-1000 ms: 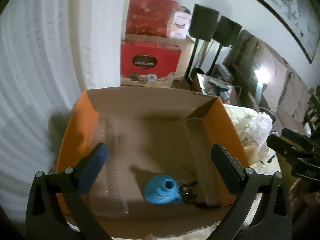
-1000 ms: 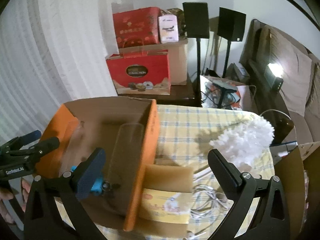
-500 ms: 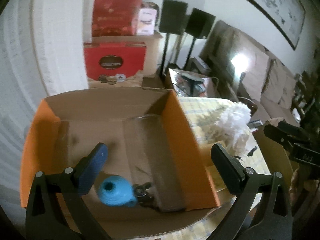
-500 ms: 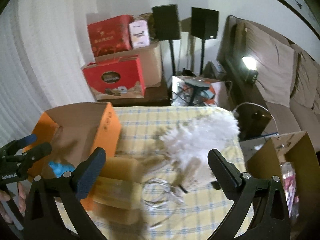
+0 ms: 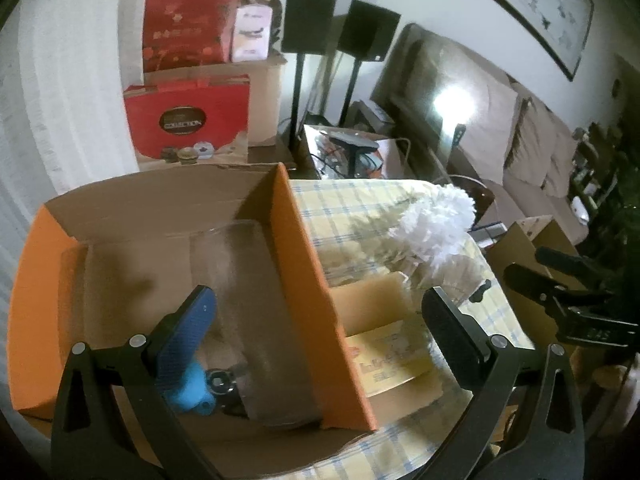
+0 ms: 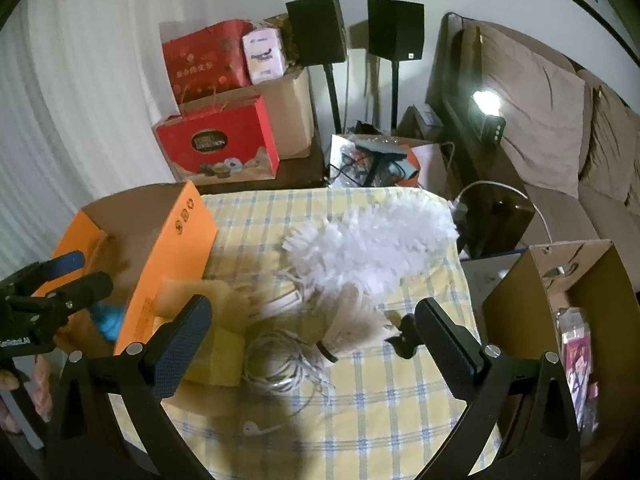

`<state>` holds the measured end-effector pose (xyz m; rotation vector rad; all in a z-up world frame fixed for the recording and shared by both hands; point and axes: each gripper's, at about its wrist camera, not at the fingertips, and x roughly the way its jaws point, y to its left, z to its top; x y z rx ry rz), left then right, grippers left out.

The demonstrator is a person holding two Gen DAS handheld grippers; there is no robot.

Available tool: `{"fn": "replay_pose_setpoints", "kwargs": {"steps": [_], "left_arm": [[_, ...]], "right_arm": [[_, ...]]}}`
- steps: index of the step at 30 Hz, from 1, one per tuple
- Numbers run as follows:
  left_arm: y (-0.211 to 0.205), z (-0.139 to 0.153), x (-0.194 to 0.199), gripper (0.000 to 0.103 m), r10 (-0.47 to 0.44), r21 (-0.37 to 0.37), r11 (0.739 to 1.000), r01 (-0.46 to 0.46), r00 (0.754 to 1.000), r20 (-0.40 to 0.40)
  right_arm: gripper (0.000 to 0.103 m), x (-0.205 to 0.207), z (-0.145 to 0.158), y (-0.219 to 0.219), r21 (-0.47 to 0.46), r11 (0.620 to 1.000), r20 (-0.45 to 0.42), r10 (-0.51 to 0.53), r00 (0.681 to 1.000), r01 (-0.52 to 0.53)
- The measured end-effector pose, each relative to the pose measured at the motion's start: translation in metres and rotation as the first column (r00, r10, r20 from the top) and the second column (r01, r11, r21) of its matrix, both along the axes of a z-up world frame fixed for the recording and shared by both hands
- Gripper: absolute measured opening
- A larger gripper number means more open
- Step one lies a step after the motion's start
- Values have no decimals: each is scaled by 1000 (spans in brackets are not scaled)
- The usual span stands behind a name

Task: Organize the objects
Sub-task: 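Grasp the white shuttlecock tube with the right tool while the left tool reaches toward the earphones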

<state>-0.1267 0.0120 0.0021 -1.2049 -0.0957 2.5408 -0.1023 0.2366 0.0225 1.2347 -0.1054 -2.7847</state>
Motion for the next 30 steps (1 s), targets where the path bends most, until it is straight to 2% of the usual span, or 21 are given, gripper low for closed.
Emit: {"fn": "replay_pose_setpoints", "kwargs": {"steps": [7, 12, 15, 21, 30], "left_arm": [[25, -6, -1, 103, -47, 10, 999, 47, 999, 13], [40, -11, -5, 103, -71, 8, 997, 71, 997, 26], [47, -12, -8, 103, -82, 3, 997, 81, 996, 27], [55, -11, -15, 103, -89, 12, 996, 88, 996, 31], [64, -18, -22, 103, -100, 11, 995, 100, 994, 51]], "right_arm": [[95, 1, -9, 26, -28, 999, 21, -38, 999, 39], [78, -2, -26, 44, -99, 993, 83, -57, 995, 65], [71, -4, -40, 55, -150, 985, 121, -66, 990, 84], [64, -5, -59, 65, -229, 967, 171, -73, 983, 111], [62, -16, -89, 64, -325, 936, 243, -55, 969, 135]]}}
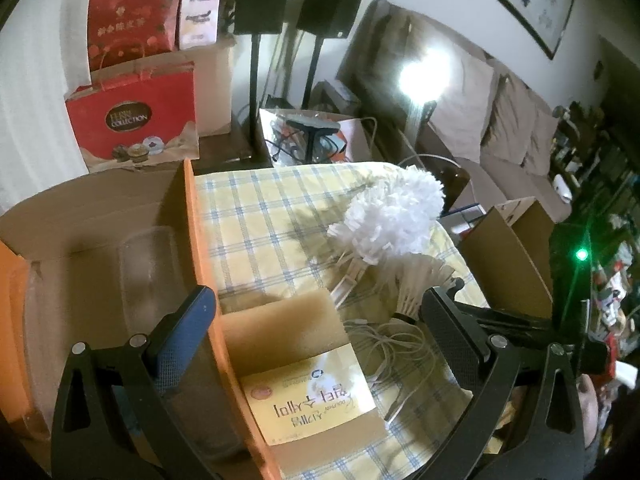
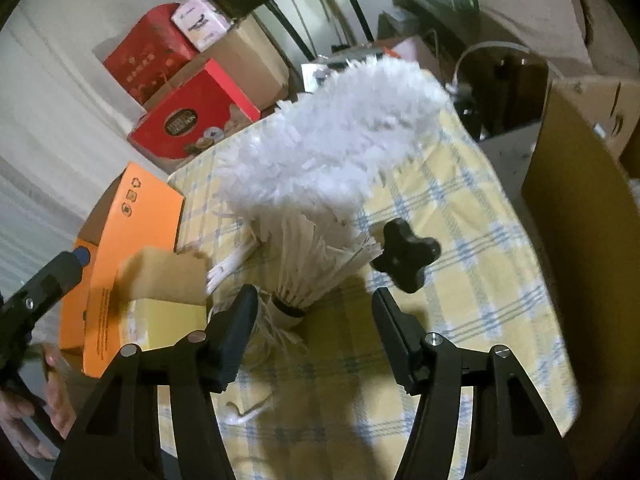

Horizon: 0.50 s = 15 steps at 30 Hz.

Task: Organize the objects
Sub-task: 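Grasp the white shuttlecock tube with the right tool while the left tool reaches toward the earphones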

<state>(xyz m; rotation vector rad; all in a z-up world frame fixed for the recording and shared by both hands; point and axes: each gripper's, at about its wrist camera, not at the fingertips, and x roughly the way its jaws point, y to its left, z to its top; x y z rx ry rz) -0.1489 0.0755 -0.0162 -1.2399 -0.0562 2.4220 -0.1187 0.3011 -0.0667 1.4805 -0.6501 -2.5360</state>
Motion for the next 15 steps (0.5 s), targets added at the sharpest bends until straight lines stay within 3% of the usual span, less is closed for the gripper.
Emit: {"fn": "replay_pose_setpoints", "kwargs": {"steps": [8, 12, 15], "left_arm": [[-1, -2, -4, 103, -5, -10, 1000, 5, 1000, 7], [1, -3, -2, 103, -16, -29, 999, 16, 1000, 5], [2, -3, -1, 103, -22, -32, 999, 22, 1000, 6]], "right_arm": [[61, -17, -14, -4, -41, 999, 9, -12, 1000, 12], [46, -24, -19, -8, -18, 1000, 4, -9, 1000, 9], [42, -26, -22, -7, -13, 1000, -2, -1, 1000, 1]]}}
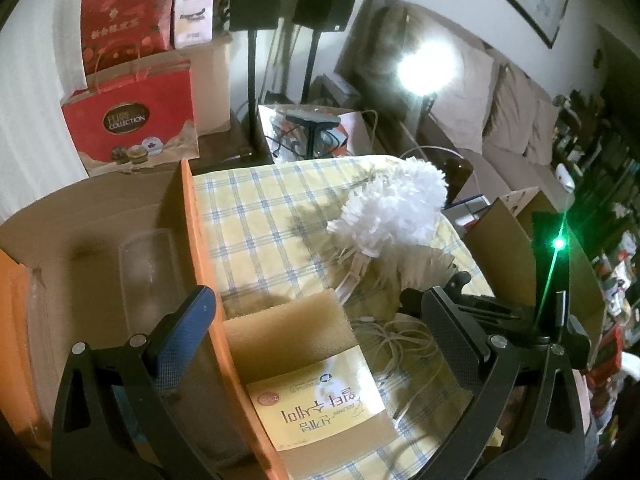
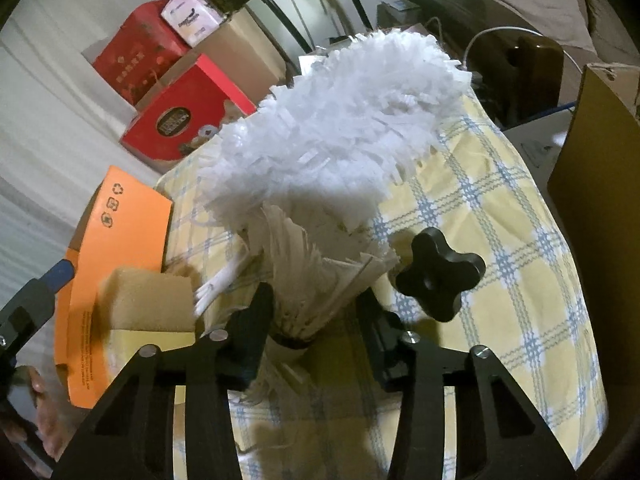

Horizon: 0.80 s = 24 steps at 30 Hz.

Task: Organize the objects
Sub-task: 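Grasp the white shuttlecock tube with the right tool while the left tool reaches toward the earphones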

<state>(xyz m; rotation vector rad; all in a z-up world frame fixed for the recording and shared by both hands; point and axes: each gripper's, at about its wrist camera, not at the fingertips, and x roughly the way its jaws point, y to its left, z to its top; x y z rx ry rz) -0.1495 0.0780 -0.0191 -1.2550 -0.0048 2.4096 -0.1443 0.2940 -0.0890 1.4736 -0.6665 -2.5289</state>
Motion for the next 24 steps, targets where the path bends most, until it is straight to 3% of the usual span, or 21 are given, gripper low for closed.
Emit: {"fn": "replay_pose_setpoints", "kwargs": {"steps": [7, 13, 17, 21, 24], "left_arm": [[12, 4, 9, 103, -51, -7, 999, 51, 999, -6], [38, 8, 22, 98, -149, -64, 987, 148, 989, -15], [63, 3, 29, 93, -250, -140, 958, 249, 968, 8], [87, -6, 36, 76, -322, -222, 920, 322, 946, 38], [100, -16, 34, 71, -348, -236, 903, 359, 933, 88]], "right_arm": [[41, 12, 18, 3, 43, 999, -49, 6, 999, -4], [41, 34, 48, 14, 105, 994, -103, -25, 994, 36], [41, 41, 65, 24, 97, 993, -139, -49, 989, 63], [41, 48, 78, 32, 99, 992, -161, -63, 985, 79], [41, 55, 84, 37, 106, 990, -173, -69, 982, 89]]}}
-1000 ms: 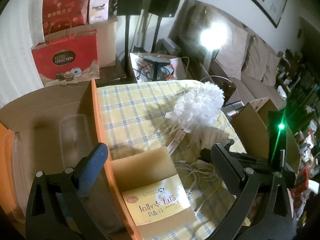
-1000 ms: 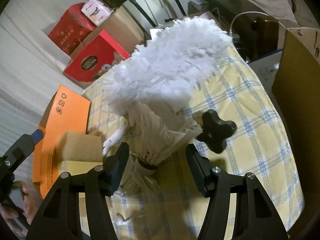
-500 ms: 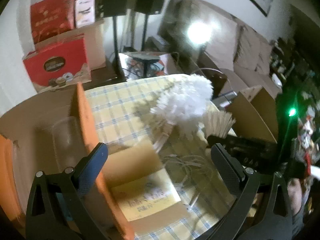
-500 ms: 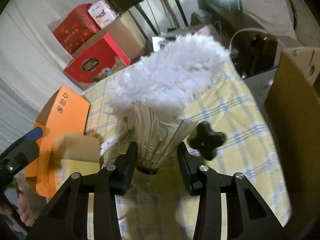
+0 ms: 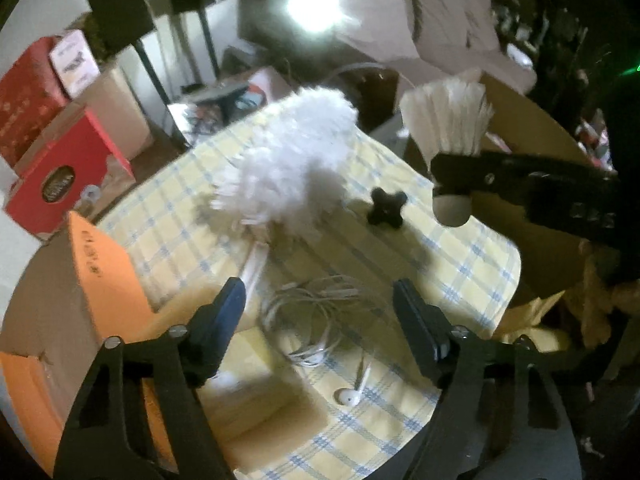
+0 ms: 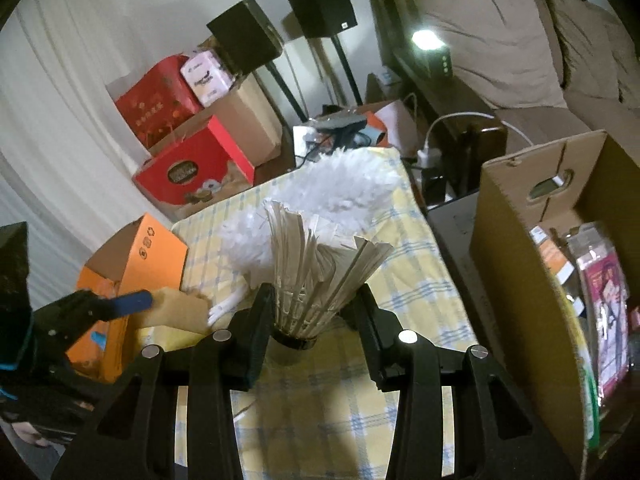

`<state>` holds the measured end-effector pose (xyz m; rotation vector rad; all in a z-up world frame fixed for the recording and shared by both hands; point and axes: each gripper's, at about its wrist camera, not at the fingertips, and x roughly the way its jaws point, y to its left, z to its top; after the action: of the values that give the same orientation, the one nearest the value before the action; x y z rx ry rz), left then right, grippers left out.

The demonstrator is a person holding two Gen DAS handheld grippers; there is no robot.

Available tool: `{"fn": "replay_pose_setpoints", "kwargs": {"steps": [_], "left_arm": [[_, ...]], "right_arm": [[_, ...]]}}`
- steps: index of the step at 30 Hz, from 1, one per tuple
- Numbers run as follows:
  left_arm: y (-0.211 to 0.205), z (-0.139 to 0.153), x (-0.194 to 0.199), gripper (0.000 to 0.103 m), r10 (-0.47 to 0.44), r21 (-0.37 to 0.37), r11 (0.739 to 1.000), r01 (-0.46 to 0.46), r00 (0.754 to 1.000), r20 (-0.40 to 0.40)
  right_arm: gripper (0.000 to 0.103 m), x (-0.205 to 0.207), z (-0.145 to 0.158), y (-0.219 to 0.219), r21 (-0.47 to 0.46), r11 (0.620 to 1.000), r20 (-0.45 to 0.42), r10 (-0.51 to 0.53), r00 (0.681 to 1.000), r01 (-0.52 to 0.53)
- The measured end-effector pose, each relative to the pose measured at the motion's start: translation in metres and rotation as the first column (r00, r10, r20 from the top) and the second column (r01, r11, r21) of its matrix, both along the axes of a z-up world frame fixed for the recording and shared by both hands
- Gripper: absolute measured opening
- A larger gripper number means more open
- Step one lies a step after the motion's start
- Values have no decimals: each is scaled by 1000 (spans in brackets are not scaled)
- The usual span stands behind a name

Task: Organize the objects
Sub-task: 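Grasp the white shuttlecock tube with the right tool while the left tool reaches toward the earphones, then close the left tool on the white earphones while the right tool holds the tube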

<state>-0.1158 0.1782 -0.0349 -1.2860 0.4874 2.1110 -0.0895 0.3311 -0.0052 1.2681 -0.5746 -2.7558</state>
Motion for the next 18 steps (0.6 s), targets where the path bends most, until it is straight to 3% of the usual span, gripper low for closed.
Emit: {"fn": "replay_pose_setpoints", "kwargs": {"steps": [4, 7, 12, 18], "left_arm": [[16, -13, -5, 53, -35, -82, 996, 38, 999, 33], [30, -25, -6, 50, -73, -161, 984, 81, 996, 58], [50, -50, -3, 45, -119, -335, 933, 132, 991, 59], [65, -71, 3, 45, -156, -462, 870, 170, 985, 70]], "right_arm": [[41, 6, 3, 4, 4, 1000, -7, 1, 1000, -1], [41, 11, 4, 9, 12, 1000, -11, -2, 1000, 2], [41, 22, 8, 21, 10, 1000, -26, -23, 999, 23], [41, 29, 5, 34, 5, 999, -29, -50, 998, 50]]}}
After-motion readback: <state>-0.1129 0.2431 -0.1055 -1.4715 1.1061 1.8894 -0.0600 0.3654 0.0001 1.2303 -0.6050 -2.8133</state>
